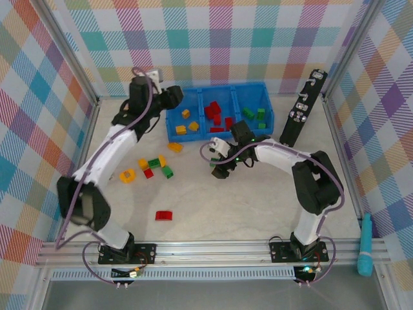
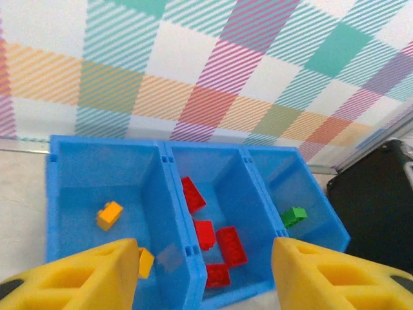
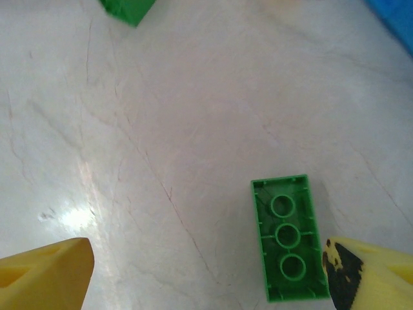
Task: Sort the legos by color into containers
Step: Place the lego in the container, then pick up the lego from the center of the table.
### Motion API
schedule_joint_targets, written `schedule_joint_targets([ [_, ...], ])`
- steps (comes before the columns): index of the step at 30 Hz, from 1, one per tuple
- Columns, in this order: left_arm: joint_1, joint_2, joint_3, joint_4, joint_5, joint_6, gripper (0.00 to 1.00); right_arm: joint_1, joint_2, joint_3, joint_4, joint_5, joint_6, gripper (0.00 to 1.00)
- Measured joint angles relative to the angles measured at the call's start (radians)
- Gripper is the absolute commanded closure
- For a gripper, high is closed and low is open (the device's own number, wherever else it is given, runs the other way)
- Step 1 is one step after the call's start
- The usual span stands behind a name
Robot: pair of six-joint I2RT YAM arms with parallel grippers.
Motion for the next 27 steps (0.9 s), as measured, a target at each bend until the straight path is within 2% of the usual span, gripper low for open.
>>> schedule_joint_targets([
  [5, 0.002, -0.304, -0.179, -0.149, -0.05, 0.081, 0.39, -0.002, 0.097, 0.064, -0.02, 0.047, -0.166, 0.08],
  [10, 0.002, -0.553, -0.274, -0.352, -0.147, 0.173, 0.35, -0.002, 0.157, 0.121, -0.016, 0.098, -0.255, 0.1],
  [16, 0.002, -0.741, -0.299, -0.542, -0.262, 0.25, 0.33, -0.002, 0.209, 0.126, -0.009, 0.134, -0.286, 0.17],
  [19, 0.002, -0.766, -0.302, -0.591, -0.291, 0.272, 0.32, -0.002, 0.211, 0.128, -0.013, 0.13, -0.287, 0.25],
  [22, 0.002, -0.75, -0.317, -0.605, -0.294, 0.286, 0.32, 0.0, 0.211, 0.129, -0.029, 0.132, -0.285, 0.38],
  [25, 0.002, -0.717, -0.324, -0.615, -0.293, 0.294, 0.32, 0.008, 0.211, 0.132, -0.053, 0.135, -0.282, 0.56],
  [27, 0.002, -0.694, -0.327, -0.616, -0.293, 0.302, 0.32, 0.014, 0.209, 0.132, -0.069, 0.137, -0.274, 0.62],
])
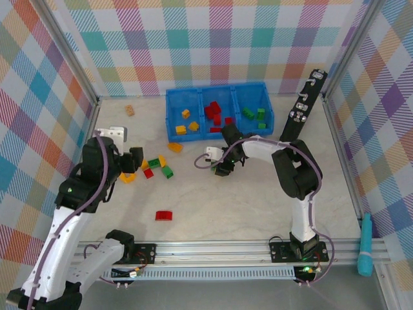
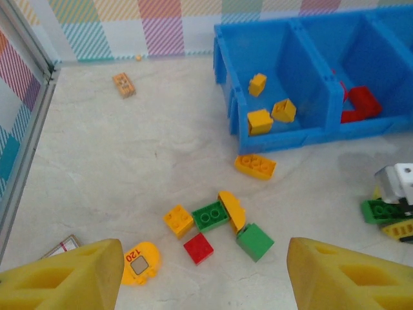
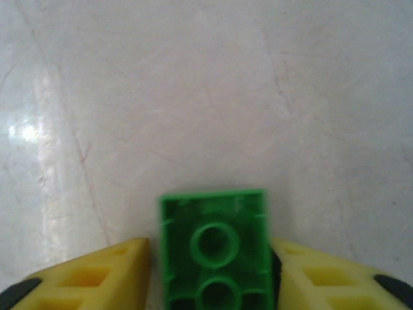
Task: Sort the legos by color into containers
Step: Pick up the lego from the center of the table.
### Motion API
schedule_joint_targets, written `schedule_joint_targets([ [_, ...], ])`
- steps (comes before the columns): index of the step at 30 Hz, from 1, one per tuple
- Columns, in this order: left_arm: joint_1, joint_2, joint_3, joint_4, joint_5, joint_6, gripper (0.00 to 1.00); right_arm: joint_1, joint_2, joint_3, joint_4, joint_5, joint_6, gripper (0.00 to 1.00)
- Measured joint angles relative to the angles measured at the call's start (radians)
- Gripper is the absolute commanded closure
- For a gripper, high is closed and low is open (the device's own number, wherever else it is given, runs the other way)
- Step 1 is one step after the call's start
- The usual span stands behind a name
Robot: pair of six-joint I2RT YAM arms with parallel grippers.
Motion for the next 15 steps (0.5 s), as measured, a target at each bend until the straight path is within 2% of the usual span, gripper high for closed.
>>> schedule_joint_targets([
  [5, 0.0, 0.03, -0.006, -0.001, 0.0, 0.016, 0.32, 0.008, -0.019, -0.011, 0.008, 0.042, 0.027, 0.7],
  [9, 0.001, 0.026, -0.016, 0.001, -0.001, 0.037, 0.31, -0.004, -0.058, -0.032, 0.049, 0.129, 0.069, 0.72],
  [15, 0.007, 0.016, -0.08, 0.003, -0.001, 0.044, 0.3, -0.059, -0.246, -0.03, 0.068, 0.198, 0.172, 0.72],
])
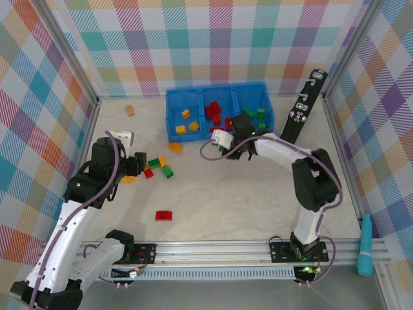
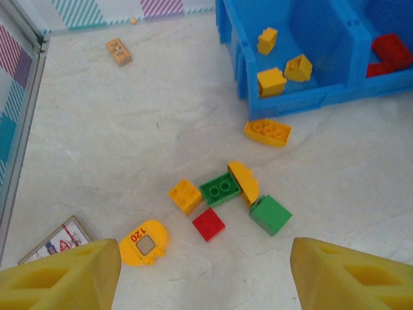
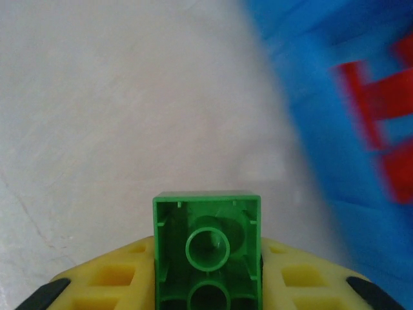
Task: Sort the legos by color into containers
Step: Pick up the lego from the center of the table, then place the lego in the container.
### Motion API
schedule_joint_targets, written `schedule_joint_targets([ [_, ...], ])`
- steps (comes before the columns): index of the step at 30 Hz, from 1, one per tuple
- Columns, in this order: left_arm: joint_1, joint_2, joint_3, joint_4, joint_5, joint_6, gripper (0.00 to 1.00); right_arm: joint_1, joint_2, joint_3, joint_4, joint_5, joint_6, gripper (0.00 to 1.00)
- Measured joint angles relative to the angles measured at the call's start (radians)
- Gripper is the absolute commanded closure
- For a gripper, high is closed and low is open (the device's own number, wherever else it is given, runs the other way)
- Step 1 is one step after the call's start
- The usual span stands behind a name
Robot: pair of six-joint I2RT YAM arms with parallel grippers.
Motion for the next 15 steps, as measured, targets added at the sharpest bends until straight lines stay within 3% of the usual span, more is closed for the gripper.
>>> schedule_joint_targets([
  [7, 0.005, 0.001, -0.035, 0.02, 0.003, 0.0, 0.3, -0.109, -0.053, 0.225, 0.025, 0.09, 0.128, 0.71],
  [15, 0.007, 0.001, -0.051, 0.019, 0.004, -0.008, 0.3, -0.192, 0.182, 0.572, -0.032, 0.21, 0.314, 0.68],
])
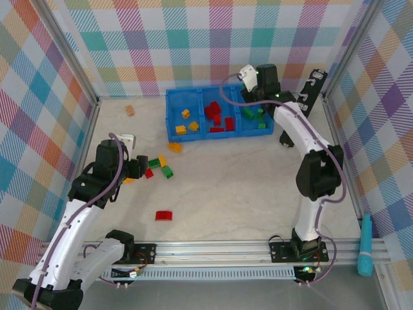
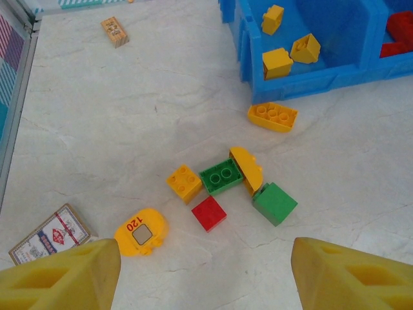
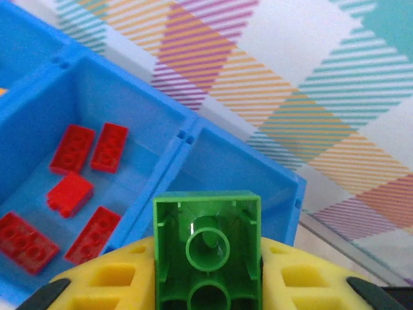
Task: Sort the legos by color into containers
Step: Place the lego in the container.
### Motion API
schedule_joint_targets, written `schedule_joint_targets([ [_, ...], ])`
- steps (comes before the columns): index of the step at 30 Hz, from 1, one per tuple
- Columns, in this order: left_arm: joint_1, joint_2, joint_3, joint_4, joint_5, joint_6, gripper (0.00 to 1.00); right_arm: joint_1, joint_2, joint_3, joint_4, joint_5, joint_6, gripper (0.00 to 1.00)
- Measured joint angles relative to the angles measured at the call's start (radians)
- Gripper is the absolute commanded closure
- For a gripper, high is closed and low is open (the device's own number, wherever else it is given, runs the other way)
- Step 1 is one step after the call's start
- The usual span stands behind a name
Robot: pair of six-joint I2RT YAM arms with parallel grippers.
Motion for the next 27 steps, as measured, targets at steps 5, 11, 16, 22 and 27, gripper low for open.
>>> schedule_joint_targets([
  [5, 0.0, 0.0, 0.0, -0.002, 0.004, -0.007, 0.29, -0.025, 0.211, 0.188, -0.086, 0.032, 0.092, 0.67],
  [11, 0.0, -0.002, 0.0, -0.012, 0.004, -0.014, 0.29, -0.042, 0.4, 0.33, -0.157, 0.054, 0.163, 0.67],
  [16, 0.0, -0.001, 0.0, -0.03, 0.005, -0.031, 0.29, -0.048, 0.497, 0.396, -0.189, 0.064, 0.193, 0.65],
  [22, 0.0, 0.026, 0.0, -0.045, 0.008, -0.074, 0.3, -0.052, 0.537, 0.404, -0.208, 0.068, 0.219, 0.49],
  [27, 0.0, 0.075, -0.005, -0.052, 0.022, -0.16, 0.33, -0.058, 0.515, 0.35, -0.165, 0.069, 0.228, 0.28],
])
